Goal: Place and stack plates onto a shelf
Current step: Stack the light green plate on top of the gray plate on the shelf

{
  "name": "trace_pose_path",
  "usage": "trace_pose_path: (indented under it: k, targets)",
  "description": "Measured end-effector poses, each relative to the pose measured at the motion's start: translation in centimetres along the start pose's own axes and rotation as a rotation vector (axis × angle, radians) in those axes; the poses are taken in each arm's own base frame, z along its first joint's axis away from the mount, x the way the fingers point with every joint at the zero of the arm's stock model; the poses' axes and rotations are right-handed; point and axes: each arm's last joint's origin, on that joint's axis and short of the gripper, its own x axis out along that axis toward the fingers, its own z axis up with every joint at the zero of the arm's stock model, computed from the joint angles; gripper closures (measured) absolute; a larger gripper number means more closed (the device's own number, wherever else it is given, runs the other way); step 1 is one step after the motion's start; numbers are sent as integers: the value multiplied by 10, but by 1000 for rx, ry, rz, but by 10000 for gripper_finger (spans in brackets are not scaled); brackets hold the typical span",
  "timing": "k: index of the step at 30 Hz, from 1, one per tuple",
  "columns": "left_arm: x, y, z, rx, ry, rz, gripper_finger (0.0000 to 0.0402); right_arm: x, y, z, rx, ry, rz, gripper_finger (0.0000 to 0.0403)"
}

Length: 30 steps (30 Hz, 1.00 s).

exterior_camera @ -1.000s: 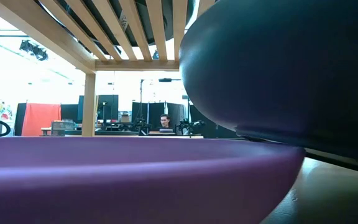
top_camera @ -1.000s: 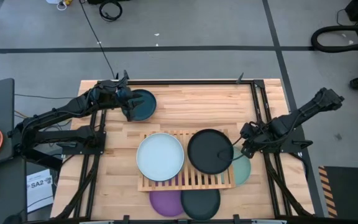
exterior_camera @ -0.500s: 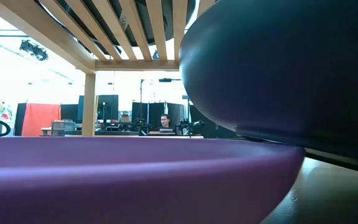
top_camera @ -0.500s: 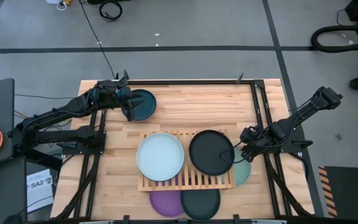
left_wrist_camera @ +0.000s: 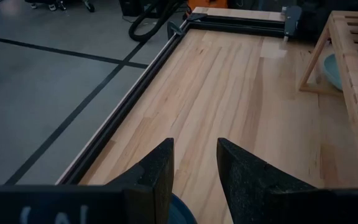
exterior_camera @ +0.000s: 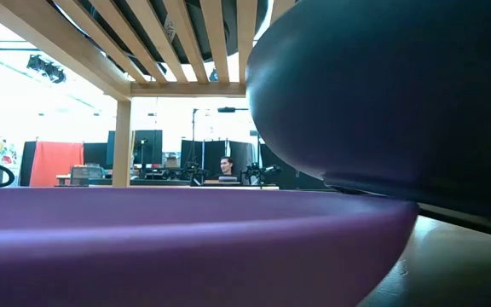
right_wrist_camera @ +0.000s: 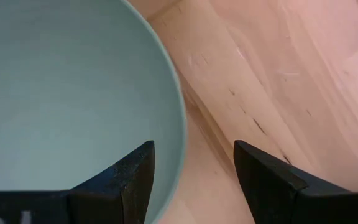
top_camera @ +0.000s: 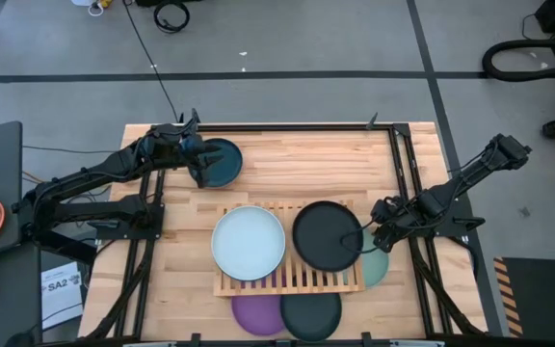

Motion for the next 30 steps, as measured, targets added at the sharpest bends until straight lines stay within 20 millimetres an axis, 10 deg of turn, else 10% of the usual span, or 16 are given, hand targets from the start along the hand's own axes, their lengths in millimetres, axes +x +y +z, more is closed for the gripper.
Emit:
trace_pose_path:
  k: [30]
  targets:
    - [0, 0, 0, -69, 0, 0, 274, -7, -1, 2, -317, -61, 47, 178]
